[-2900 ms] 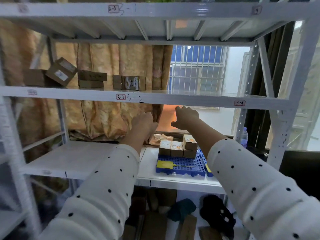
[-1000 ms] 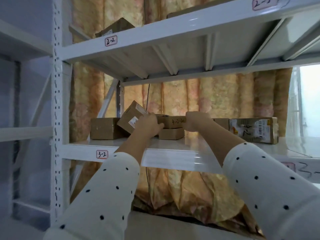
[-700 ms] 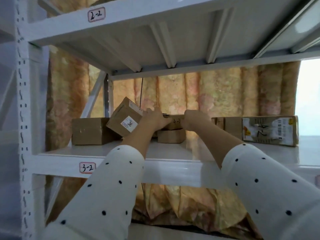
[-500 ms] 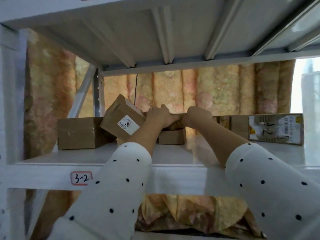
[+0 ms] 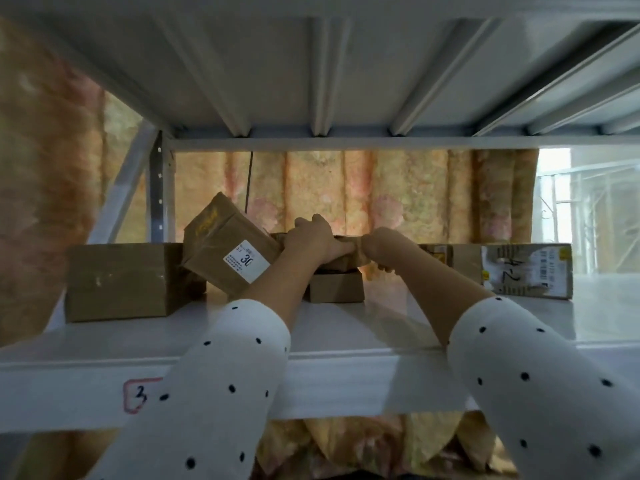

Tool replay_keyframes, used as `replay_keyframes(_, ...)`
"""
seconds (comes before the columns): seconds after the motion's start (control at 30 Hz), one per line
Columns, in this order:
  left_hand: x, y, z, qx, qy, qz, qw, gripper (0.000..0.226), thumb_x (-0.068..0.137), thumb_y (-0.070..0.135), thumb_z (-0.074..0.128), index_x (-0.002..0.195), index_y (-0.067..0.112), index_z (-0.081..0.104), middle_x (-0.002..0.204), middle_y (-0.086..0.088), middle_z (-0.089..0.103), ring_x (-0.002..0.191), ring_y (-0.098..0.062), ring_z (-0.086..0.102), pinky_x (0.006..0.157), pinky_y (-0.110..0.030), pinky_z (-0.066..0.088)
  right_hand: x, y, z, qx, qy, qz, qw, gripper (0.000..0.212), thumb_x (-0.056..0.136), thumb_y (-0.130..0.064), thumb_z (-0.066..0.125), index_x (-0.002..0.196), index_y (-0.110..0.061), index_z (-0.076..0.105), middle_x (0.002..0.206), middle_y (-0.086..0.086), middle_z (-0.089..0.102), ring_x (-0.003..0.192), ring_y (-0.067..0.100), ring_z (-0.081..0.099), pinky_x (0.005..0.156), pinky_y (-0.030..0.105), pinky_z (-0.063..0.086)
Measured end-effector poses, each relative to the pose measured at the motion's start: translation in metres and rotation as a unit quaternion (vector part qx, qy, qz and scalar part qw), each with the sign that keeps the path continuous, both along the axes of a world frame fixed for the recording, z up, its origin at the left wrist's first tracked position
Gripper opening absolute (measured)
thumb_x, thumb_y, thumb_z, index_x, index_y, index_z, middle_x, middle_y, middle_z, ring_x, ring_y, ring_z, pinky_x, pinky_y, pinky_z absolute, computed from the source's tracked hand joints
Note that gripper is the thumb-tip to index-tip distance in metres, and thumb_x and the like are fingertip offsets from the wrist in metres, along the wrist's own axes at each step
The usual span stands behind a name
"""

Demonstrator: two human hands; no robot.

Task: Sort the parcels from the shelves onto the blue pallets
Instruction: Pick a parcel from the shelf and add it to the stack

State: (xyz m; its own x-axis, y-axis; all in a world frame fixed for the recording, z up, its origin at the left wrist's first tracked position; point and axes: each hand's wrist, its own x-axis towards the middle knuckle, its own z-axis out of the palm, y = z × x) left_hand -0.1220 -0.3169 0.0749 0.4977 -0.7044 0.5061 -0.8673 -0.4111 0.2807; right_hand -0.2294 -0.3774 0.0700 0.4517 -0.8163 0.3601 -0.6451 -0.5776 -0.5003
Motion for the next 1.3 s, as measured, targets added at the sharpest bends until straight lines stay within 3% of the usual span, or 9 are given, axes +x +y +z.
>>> replay_keyframes(0.07, -0.008, 0.008, 0.001, -0.026, -0.008, -0.009, 1.000, 0.096, 0.079, 0.066, 0.058, 0.144, 0.005, 0.024, 0.141, -0.020, 0.034, 0.123, -0.036, 0.044, 0.091, -0.038, 0.043, -0.007, 0.009, 0.003, 0.027, -0.043, 0.018, 0.999, 0.035, 0.102, -0.016, 0.036, 0.128, 0.003, 0.049, 0.121, 0.022, 0.057, 0.097, 0.032, 0.054, 0.093, 0.042, 0.047)
replay_keyframes(0.2, -0.030, 0.030, 0.003, -0.075, -0.010, -0.020, 0.997, 0.094, 0.076, 0.066, 0.062, 0.141, 0.007, 0.027, 0.138, -0.019, 0.036, 0.122, -0.036, 0.045, 0.089, -0.039, 0.044, -0.018, 0.020, 0.007, 0.142, -0.171, 0.028, 0.975, 0.052, 0.100, -0.036, 0.026, 0.130, 0.000, 0.047, 0.111, 0.024, 0.063, 0.073, 0.027, 0.058, 0.058, 0.030, 0.049)
replay_keyframes(0.47, -0.093, 0.078, -0.014, -0.093, 0.088, -0.065, 0.990, 0.093, 0.077, 0.055, 0.066, 0.141, 0.006, 0.020, 0.142, -0.015, 0.022, 0.126, -0.032, 0.037, 0.085, -0.034, 0.040, -0.073, 0.055, -0.014, 0.222, -0.338, 0.158, 0.901, 0.042, 0.090, -0.028, 0.056, 0.123, -0.002, 0.052, 0.102, 0.013, 0.062, 0.090, 0.027, 0.064, 0.074, 0.036, 0.056)
replay_keyframes(0.67, -0.127, 0.110, -0.028, -0.131, 0.191, -0.099, 0.968, 0.110, 0.073, 0.051, 0.074, 0.146, 0.005, 0.006, 0.134, -0.009, 0.045, 0.120, -0.027, 0.047, 0.090, -0.032, 0.045, -0.115, 0.085, -0.033, 0.216, -0.333, 0.212, 0.893, 0.050, 0.084, -0.024, 0.069, 0.125, -0.004, 0.047, 0.096, 0.007, 0.062, 0.082, 0.020, 0.064, 0.074, 0.034, 0.058)
replay_keyframes(0.77, -0.144, 0.132, -0.038, -0.162, 0.184, -0.101, 0.964, 0.111, 0.071, 0.047, 0.077, 0.146, 0.003, 0.010, 0.133, -0.008, 0.048, 0.120, -0.028, 0.050, 0.096, -0.042, 0.047, -0.133, 0.106, -0.041, 0.209, -0.355, 0.230, 0.882, 0.050, 0.085, -0.020, 0.070, 0.126, -0.010, 0.044, 0.095, 0.005, 0.061, 0.078, 0.017, 0.063, 0.063, 0.027, 0.055)
replay_keyframes(0.87, -0.159, 0.154, -0.043, -0.187, 0.172, -0.096, 0.963, 0.106, 0.069, 0.046, 0.080, 0.143, 0.004, 0.018, 0.133, -0.009, 0.045, 0.121, -0.028, 0.048, 0.096, -0.042, 0.047, -0.150, 0.128, -0.048, 0.201, -0.355, 0.239, 0.881, 0.049, 0.085, -0.023, 0.069, 0.126, -0.014, 0.043, 0.099, 0.005, 0.062, 0.085, 0.020, 0.064, 0.072, 0.030, 0.056)
replay_keyframes(1.0, -0.173, 0.180, -0.050, -0.215, 0.193, -0.123, 0.949, 0.103, 0.061, 0.051, 0.083, 0.136, 0.009, 0.027, 0.125, 0.000, 0.051, 0.115, -0.023, 0.053, 0.091, -0.041, 0.050, -0.172, 0.154, -0.052, 0.210, -0.370, 0.226, 0.876, 0.024, 0.094, -0.031, 0.053, 0.111, -0.013, 0.057, 0.085, 0.003, 0.062, 0.070, 0.017, 0.063, 0.069, 0.031, 0.054)
replay_keyframes(1.13, -0.186, 0.209, -0.062, -0.188, 0.153, -0.098, 0.965, 0.101, 0.066, 0.052, 0.080, 0.139, 0.011, 0.024, 0.132, -0.003, 0.045, 0.118, -0.026, 0.050, 0.080, -0.033, 0.044, -0.193, 0.177, -0.060, 0.179, -0.332, 0.163, 0.912, 0.034, 0.101, -0.029, 0.038, 0.117, -0.004, 0.054, 0.097, 0.012, 0.060, 0.081, 0.025, 0.060, 0.068, 0.032, 0.051)
replay_keyframes(1.3, -0.195, 0.245, -0.086, -0.138, 0.146, -0.078, 0.977, 0.115, 0.067, 0.057, 0.077, 0.147, 0.008, 0.011, 0.147, -0.012, 0.030, 0.129, -0.031, 0.041, 0.091, -0.042, 0.045, -0.211, 0.211, -0.081, 0.140, -0.290, 0.086, 0.943, 0.030, 0.100, -0.018, 0.039, 0.123, 0.001, 0.046, 0.102, 0.017, 0.055, 0.087, 0.027, 0.054, 0.061, 0.030, 0.045)
